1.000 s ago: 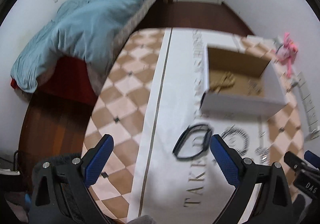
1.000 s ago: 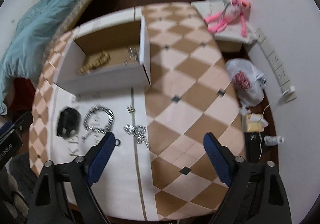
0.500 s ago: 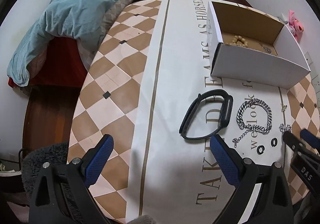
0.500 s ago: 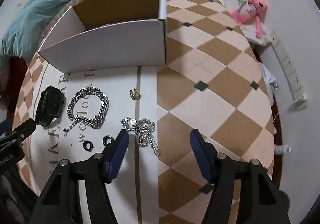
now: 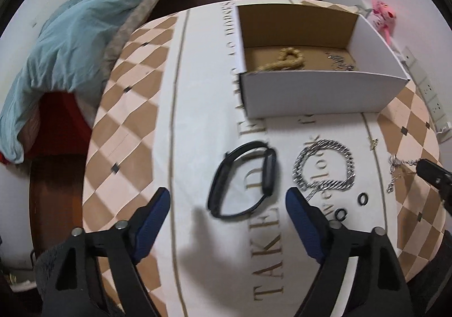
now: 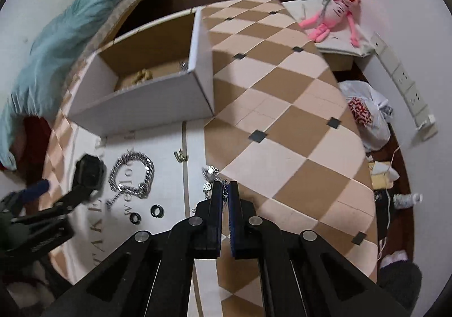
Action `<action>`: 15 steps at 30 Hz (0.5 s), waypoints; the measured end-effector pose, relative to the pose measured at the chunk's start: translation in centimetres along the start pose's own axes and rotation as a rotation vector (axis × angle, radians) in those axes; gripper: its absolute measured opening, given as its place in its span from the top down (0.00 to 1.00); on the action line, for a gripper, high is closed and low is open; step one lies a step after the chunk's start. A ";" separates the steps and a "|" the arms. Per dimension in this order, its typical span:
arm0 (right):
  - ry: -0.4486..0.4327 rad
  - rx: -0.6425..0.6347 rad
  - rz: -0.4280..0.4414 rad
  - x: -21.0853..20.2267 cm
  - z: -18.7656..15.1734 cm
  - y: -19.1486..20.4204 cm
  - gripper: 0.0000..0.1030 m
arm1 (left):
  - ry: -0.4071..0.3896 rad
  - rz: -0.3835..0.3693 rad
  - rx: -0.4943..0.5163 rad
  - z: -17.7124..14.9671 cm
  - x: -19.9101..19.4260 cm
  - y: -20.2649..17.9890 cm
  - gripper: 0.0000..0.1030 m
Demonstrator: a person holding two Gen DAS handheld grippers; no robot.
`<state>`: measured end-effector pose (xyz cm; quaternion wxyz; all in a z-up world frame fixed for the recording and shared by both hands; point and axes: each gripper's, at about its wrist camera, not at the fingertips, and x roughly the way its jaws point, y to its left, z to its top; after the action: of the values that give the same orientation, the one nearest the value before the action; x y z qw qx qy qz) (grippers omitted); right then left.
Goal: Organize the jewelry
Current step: 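Grasp the black watch band with the left tool while the right tool grasps a silver charm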
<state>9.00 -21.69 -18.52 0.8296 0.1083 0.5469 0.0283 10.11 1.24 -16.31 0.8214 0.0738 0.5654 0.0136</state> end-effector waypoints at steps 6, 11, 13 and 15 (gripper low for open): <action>-0.009 0.015 0.022 -1.2 0.3 -0.2 0.96 | 0.030 -0.026 0.033 0.9 1.4 -0.7 0.55; -0.015 0.028 0.059 -2.3 0.6 0.0 0.96 | 0.034 -0.055 0.058 1.2 1.4 -0.9 0.90; -0.024 0.029 0.077 -2.9 0.9 0.3 0.96 | 0.036 -0.063 0.052 1.0 1.4 -0.8 0.91; -0.037 0.023 0.096 -3.8 1.4 0.7 0.96 | 0.038 -0.076 0.044 0.8 1.3 -0.6 0.91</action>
<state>8.77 -21.84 -14.39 0.8361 0.1443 0.5258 0.0596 11.33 0.72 -17.30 0.8085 0.0698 0.5836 -0.0288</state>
